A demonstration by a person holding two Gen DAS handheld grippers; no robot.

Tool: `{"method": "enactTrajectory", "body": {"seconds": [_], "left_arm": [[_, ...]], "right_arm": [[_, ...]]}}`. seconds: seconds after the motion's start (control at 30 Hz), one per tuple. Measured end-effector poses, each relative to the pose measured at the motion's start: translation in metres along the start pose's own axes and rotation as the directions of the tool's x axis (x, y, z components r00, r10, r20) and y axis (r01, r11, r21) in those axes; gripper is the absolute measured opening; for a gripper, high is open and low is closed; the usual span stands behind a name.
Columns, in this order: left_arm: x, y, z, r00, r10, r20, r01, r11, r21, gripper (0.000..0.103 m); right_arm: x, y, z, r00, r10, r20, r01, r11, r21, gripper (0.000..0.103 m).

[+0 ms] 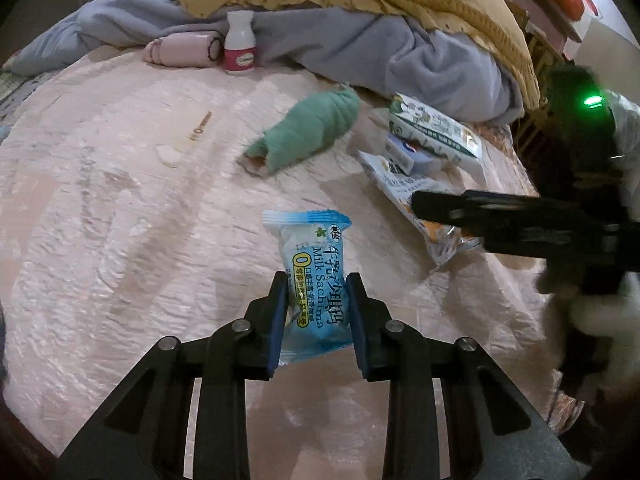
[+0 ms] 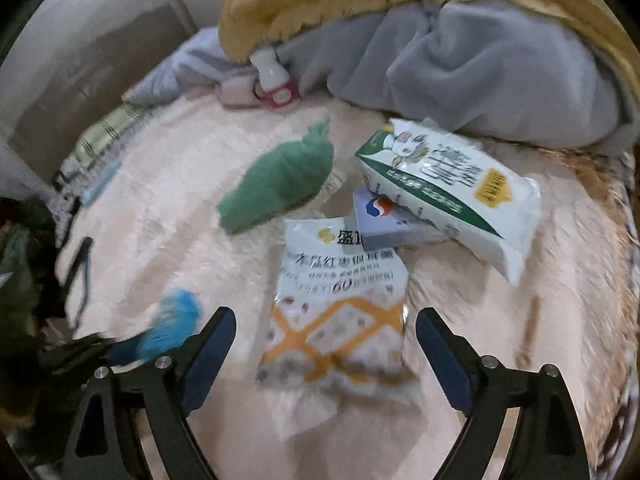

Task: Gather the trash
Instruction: 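Grasp the blue wrapped snack with left tool while right tool grasps orange-white bag, then carry both items over the white bucket and open both tools to drop them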

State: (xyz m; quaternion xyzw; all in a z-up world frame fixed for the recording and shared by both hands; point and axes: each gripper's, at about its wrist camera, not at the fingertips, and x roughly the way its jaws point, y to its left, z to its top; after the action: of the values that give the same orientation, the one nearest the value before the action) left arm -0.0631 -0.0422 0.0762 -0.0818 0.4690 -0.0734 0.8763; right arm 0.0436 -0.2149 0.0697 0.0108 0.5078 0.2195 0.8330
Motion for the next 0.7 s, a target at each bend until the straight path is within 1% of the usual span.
{"method": "enactTrajectory", "body": {"seconds": [0.03, 0.13, 0.17, 0.2, 0.23, 0.3, 0.33, 0.47, 0.5, 0.57, 0.67, 0.7], "left_arm": [[0.0, 0.001, 0.0, 1.0, -0.004, -0.001, 0.004, 1.0, -0.003, 0.026], [0.002, -0.001, 0.0, 1.0, -0.011, -0.001, 0.011, 1.0, -0.001, 0.026], [0.003, -0.003, 0.0, 1.0, -0.013, 0.0, 0.013, 1.0, 0.0, 0.026], [0.004, -0.005, 0.0, 1.0, -0.016, 0.003, 0.016, 1.0, 0.0, 0.026], [0.004, -0.006, 0.0, 1.0, -0.021, 0.004, 0.021, 1.0, -0.001, 0.026], [0.003, -0.008, -0.001, 1.0, -0.029, 0.008, 0.029, 1.0, -0.001, 0.026], [0.002, -0.009, -0.001, 0.999, -0.032, 0.01, 0.032, 0.999, 0.0, 0.026], [-0.005, -0.019, -0.005, 0.999, -0.047, 0.024, 0.047, 0.999, 0.009, 0.026], [-0.006, -0.022, -0.006, 0.998, -0.051, 0.026, 0.051, 0.999, 0.012, 0.026], [-0.01, -0.029, -0.009, 0.998, -0.058, 0.031, 0.057, 0.998, 0.024, 0.026], [-0.013, -0.04, -0.01, 0.997, -0.067, 0.029, 0.065, 0.997, 0.044, 0.026], [-0.015, -0.044, -0.01, 0.997, -0.071, 0.032, 0.069, 0.996, 0.051, 0.026]], "right_arm": [[0.013, 0.001, 0.001, 1.0, -0.016, -0.021, 0.015, 1.0, -0.001, 0.09], [0.02, 0.001, -0.002, 0.999, -0.008, -0.034, 0.008, 1.0, 0.002, 0.09], [0.022, 0.0, -0.004, 0.999, -0.01, -0.039, 0.01, 1.0, 0.002, 0.084], [0.022, -0.002, -0.01, 0.999, -0.026, -0.035, 0.026, 1.0, 0.008, 0.075], [0.022, -0.002, -0.01, 0.999, -0.026, -0.035, 0.026, 1.0, 0.008, 0.073], [0.006, -0.001, -0.023, 1.0, -0.027, -0.002, 0.027, 1.0, -0.006, 0.072], [0.006, -0.001, -0.023, 1.0, -0.027, -0.002, 0.027, 1.0, -0.006, 0.071], [-0.02, 0.003, -0.042, 0.999, -0.023, 0.029, 0.024, 0.999, -0.03, 0.071], [-0.036, 0.003, -0.056, 0.999, -0.012, 0.049, 0.013, 1.0, -0.023, 0.071], [-0.041, 0.003, -0.062, 0.999, -0.011, 0.053, 0.013, 1.0, -0.022, 0.071], [-0.059, 0.002, -0.081, 0.998, 0.007, 0.061, -0.005, 1.0, -0.023, 0.071], [-0.072, 0.004, -0.093, 0.997, 0.006, 0.072, -0.004, 0.999, -0.035, 0.071]]}}
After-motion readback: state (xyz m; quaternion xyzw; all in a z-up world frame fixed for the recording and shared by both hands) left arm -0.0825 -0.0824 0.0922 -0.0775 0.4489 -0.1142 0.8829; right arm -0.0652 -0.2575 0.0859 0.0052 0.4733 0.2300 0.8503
